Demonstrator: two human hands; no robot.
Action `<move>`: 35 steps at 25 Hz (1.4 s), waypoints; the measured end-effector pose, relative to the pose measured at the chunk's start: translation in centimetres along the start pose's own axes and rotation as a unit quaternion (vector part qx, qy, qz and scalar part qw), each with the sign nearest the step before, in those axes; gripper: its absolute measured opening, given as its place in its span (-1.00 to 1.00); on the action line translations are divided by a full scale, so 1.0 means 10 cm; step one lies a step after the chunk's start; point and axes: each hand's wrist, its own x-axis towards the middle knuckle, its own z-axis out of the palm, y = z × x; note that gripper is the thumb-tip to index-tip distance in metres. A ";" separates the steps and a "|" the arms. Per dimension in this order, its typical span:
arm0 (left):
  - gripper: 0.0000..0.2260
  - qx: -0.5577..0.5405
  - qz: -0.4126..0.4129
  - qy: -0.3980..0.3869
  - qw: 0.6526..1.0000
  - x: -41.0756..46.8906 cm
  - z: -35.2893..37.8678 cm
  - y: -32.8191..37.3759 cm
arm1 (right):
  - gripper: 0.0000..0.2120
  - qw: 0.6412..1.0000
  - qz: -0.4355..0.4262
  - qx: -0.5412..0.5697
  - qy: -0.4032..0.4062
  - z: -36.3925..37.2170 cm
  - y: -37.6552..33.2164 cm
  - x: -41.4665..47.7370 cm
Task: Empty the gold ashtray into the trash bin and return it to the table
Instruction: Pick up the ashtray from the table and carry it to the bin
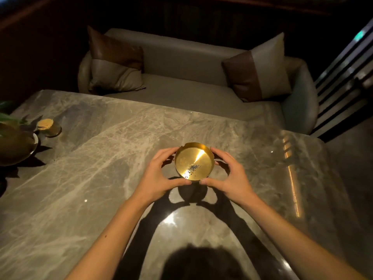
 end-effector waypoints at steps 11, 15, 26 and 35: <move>-0.19 0.000 0.065 -0.032 0.997 0.10 2.18 1.41 | -0.20 0.996 -0.011 0.031 0.083 -2.26 0.60 -1.09; -0.22 0.000 0.072 -0.058 0.996 0.18 2.64 1.62 | -0.19 0.995 0.001 0.020 0.100 -2.70 0.74 -1.33; -0.20 -0.036 0.089 -0.158 0.983 0.49 2.92 1.51 | -0.18 0.981 0.080 0.022 0.174 -2.76 0.78 -1.53; -0.21 -0.045 0.067 -0.165 0.983 0.49 3.72 1.66 | -0.20 0.980 0.114 0.017 0.163 -3.44 1.20 -1.79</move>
